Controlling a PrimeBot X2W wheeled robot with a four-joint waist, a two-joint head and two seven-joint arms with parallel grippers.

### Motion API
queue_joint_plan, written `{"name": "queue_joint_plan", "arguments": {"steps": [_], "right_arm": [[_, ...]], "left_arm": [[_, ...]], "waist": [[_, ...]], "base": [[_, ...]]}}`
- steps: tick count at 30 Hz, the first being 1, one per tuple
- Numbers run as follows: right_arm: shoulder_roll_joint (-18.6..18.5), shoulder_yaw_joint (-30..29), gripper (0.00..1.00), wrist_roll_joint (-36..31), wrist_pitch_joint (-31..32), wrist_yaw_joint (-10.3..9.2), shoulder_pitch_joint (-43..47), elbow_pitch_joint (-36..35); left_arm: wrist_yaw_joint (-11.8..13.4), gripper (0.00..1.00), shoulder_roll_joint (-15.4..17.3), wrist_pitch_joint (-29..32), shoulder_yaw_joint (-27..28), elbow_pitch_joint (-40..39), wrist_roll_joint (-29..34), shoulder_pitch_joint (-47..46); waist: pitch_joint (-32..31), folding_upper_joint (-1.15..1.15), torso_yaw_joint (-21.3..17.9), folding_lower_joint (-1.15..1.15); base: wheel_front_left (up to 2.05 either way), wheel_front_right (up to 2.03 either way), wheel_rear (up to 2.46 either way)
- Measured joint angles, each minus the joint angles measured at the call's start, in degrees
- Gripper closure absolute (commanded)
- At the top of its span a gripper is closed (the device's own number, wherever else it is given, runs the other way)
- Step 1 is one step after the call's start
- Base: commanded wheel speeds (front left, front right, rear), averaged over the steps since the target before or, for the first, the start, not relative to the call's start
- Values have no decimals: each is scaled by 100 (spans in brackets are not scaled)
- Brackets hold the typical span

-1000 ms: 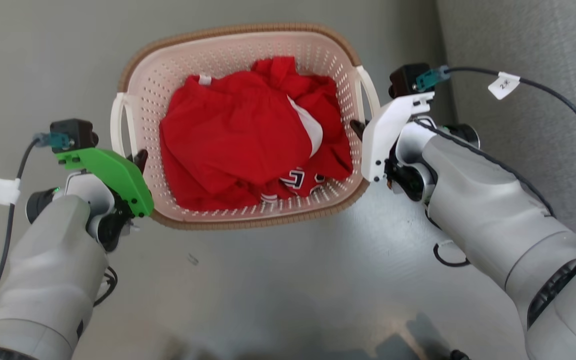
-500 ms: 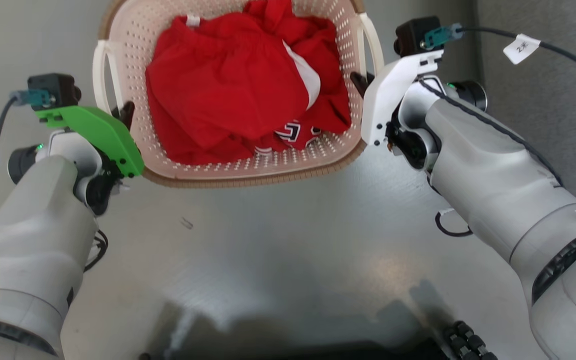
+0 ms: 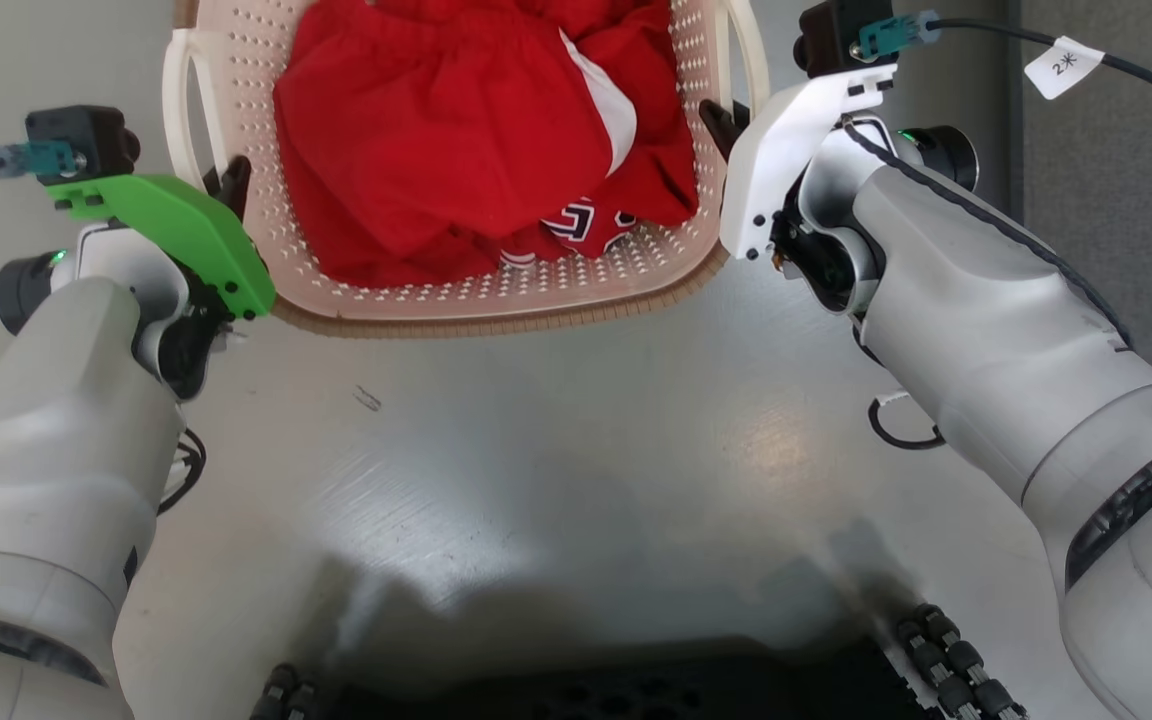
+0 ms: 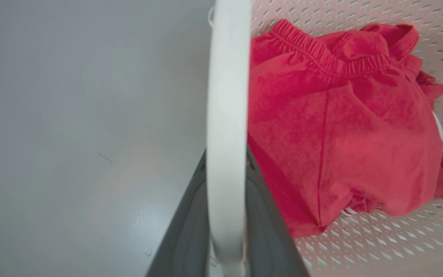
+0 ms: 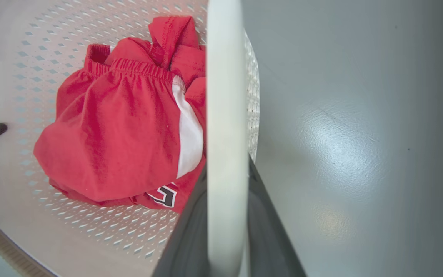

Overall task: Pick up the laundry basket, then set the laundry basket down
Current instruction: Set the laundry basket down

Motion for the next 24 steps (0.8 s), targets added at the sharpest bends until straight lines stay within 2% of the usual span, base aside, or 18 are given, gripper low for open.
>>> {"name": "queue_joint_plan", "arguments": {"steps": [24], "right_arm": [[-1, 8, 100, 174, -492, 9, -358, 86]], "left_arm": [[-1, 100, -60, -454, 4, 165, 130, -466]], "waist": [[567, 0, 39, -1]], "base": [[0, 0, 0]]}}
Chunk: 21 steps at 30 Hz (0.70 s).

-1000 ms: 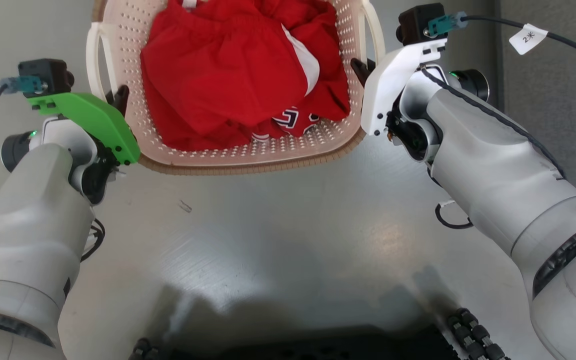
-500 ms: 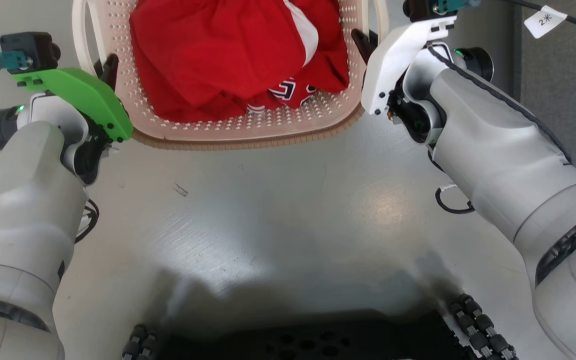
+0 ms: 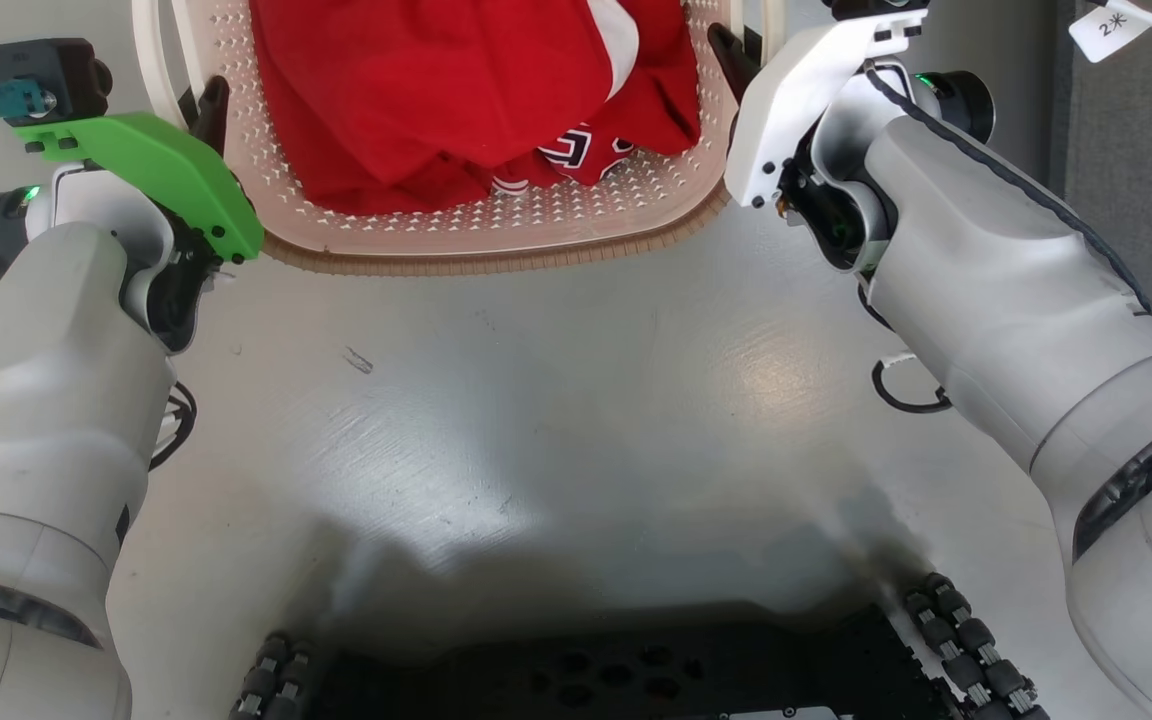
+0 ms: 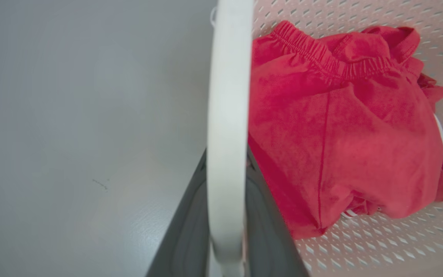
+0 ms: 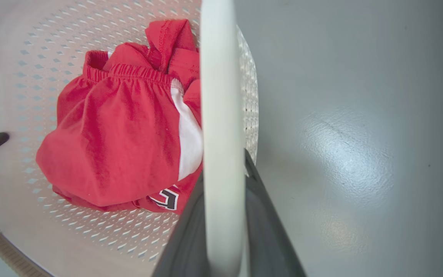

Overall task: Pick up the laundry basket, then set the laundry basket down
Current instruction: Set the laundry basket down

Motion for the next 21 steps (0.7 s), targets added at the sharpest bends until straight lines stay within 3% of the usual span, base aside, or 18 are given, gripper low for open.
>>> {"name": "queue_joint_plan", "arguments": {"steps": [13, 15, 16, 17, 21], "right_arm": [[1, 64, 99, 91, -69, 16, -1, 18], [1, 73, 99, 112, -69, 16, -1, 19], [1, 80, 38, 113, -69, 16, -1, 20], [1, 83, 0, 121, -75, 31, -1, 20], [-7, 107, 0, 162, -97, 116, -2, 12]], "left_arm": [[0, 100, -29, -68, -37, 107, 10, -74], [-1, 60, -32, -68, -46, 129, 31, -82], [-1, 22, -32, -69, -48, 143, 43, -88], [-1, 0, -31, -69, -48, 164, 56, -93], [2, 0, 33, -101, -40, 243, 56, -133]], "waist": [[98, 0, 32, 0], [110, 0, 32, 0], [115, 0, 31, 0], [120, 0, 30, 0], [140, 0, 25, 0]], "base": [[0, 0, 0], [0, 0, 0], [0, 0, 0], [0, 0, 0], [0, 0, 0]]}}
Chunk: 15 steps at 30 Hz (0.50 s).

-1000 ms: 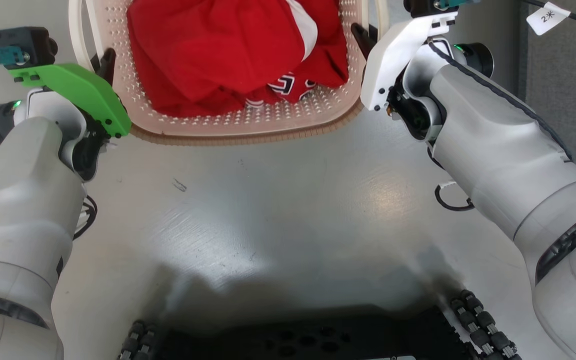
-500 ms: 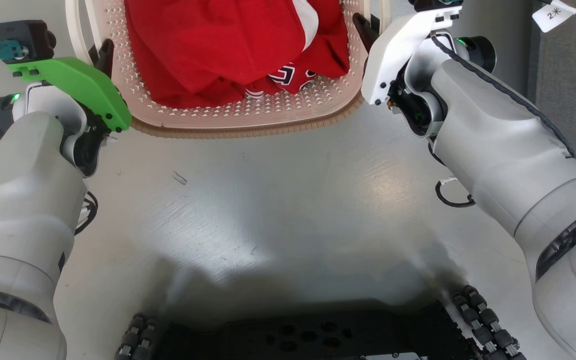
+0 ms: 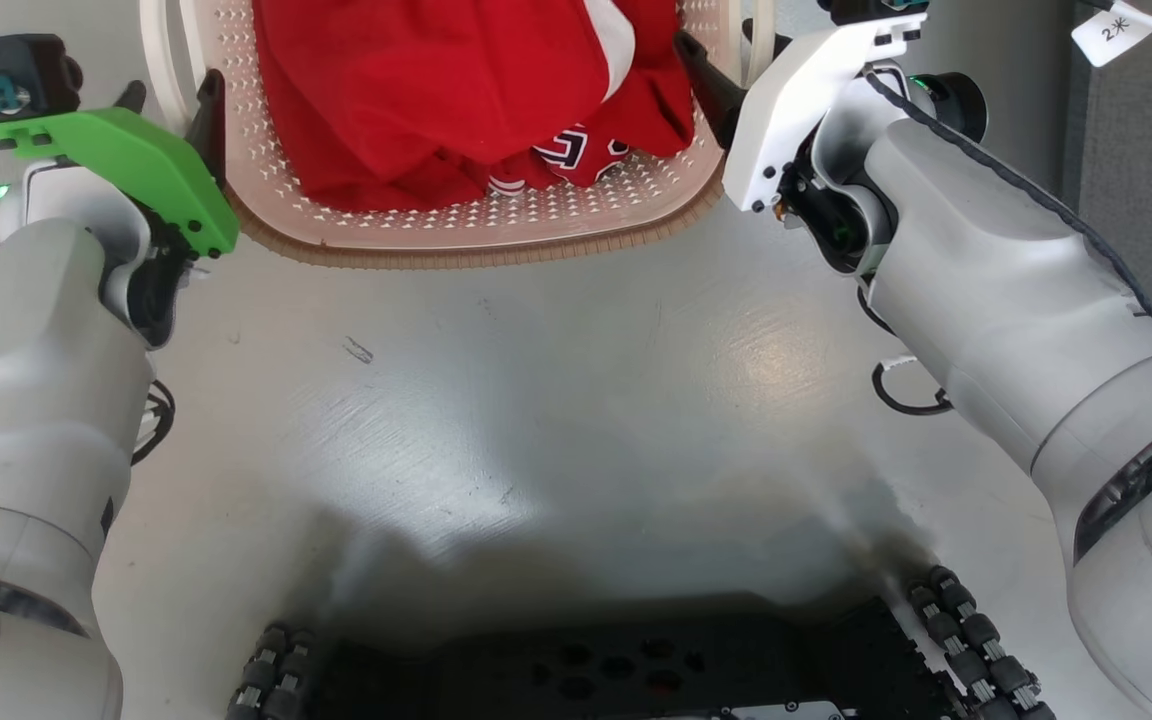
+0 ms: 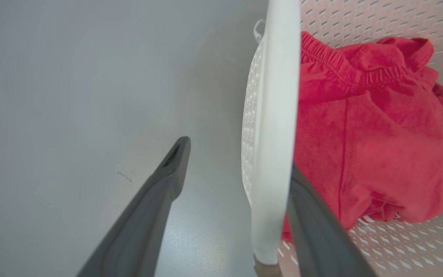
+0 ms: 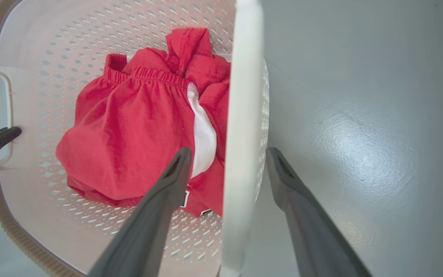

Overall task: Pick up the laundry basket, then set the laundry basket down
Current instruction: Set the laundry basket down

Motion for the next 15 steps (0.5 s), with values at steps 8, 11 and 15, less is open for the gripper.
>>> {"name": "queue_joint_plan", "arguments": {"steps": [8, 11, 15], "right_arm": [[1, 41, 0, 63, -51, -7, -9, 4], [1, 53, 0, 107, -99, -8, -13, 10], [1, 70, 0, 142, -145, -11, -13, 31]], "left_arm": [[0, 0, -4, -18, -8, 12, 0, -44], [0, 0, -10, -22, -14, 16, 0, -44], [0, 0, -22, -40, -41, 16, 0, -44]], "waist": [[19, 0, -4, 0], [15, 0, -3, 0], [-12, 0, -1, 0]], "base": [[0, 0, 0], [0, 0, 0], [0, 0, 0]]}}
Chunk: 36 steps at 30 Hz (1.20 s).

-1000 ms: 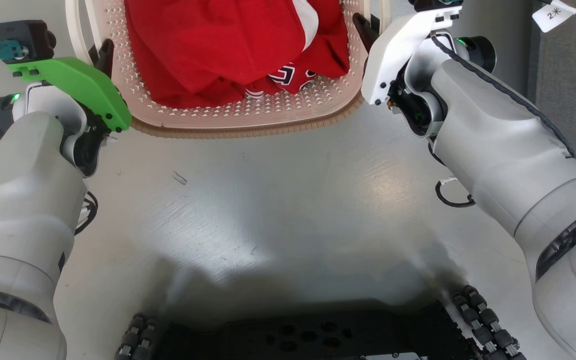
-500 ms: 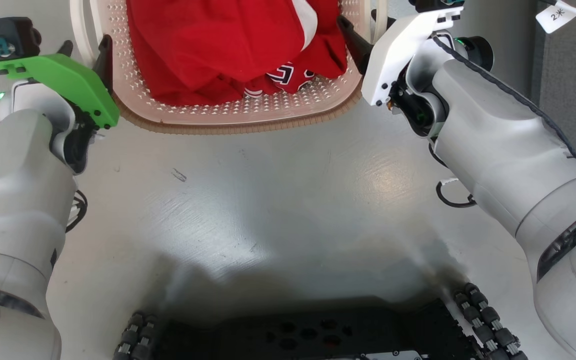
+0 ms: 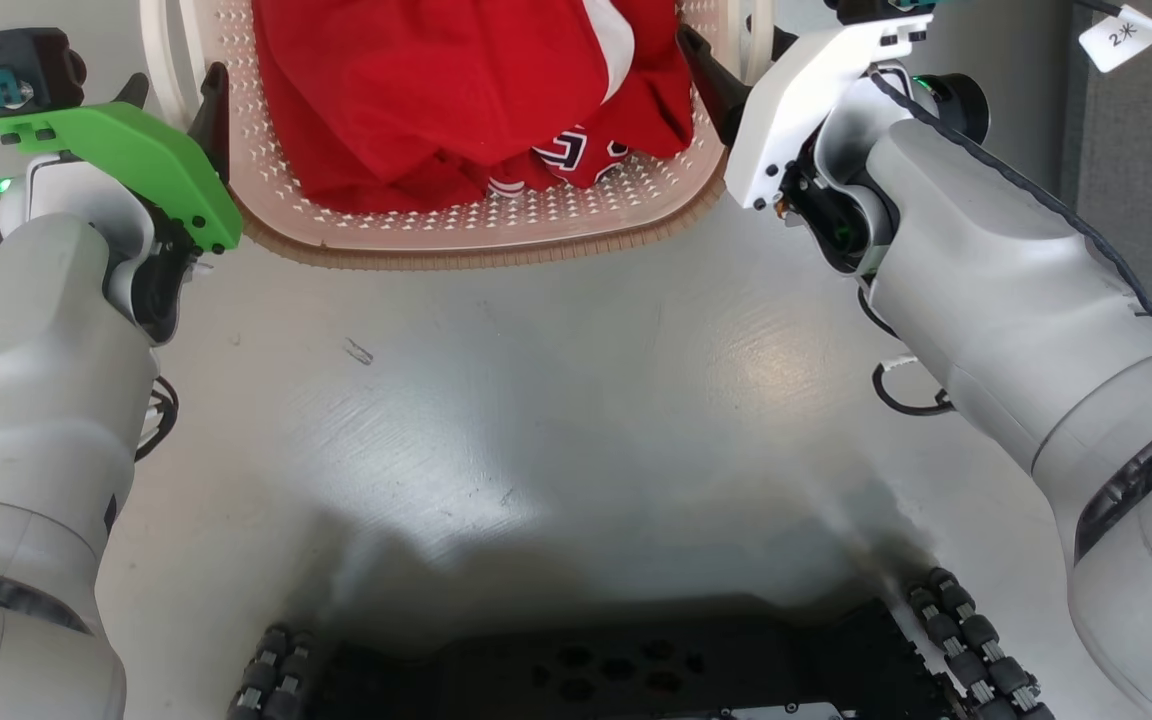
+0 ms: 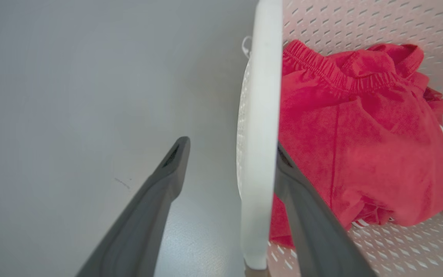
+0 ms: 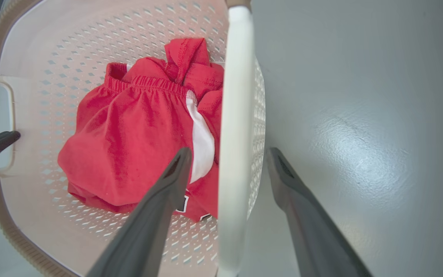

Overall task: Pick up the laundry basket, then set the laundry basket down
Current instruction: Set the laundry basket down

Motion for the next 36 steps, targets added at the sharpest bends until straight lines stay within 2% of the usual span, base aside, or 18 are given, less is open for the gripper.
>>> {"name": "queue_joint_plan", "arguments": {"steps": [17, 36], "right_arm": [[3, 66, 0, 182, -236, -70, 281, 146], [18, 182, 0, 277, -693, -13, 838, 198]], "left_arm": [[0, 0, 1, -104, -16, 140, -127, 431], [0, 0, 121, -516, -163, -282, -207, 1219]], "waist": [[-646, 0, -94, 0], [-1992, 0, -258, -1]], "base": [[0, 0, 0], [0, 0, 0]]}}
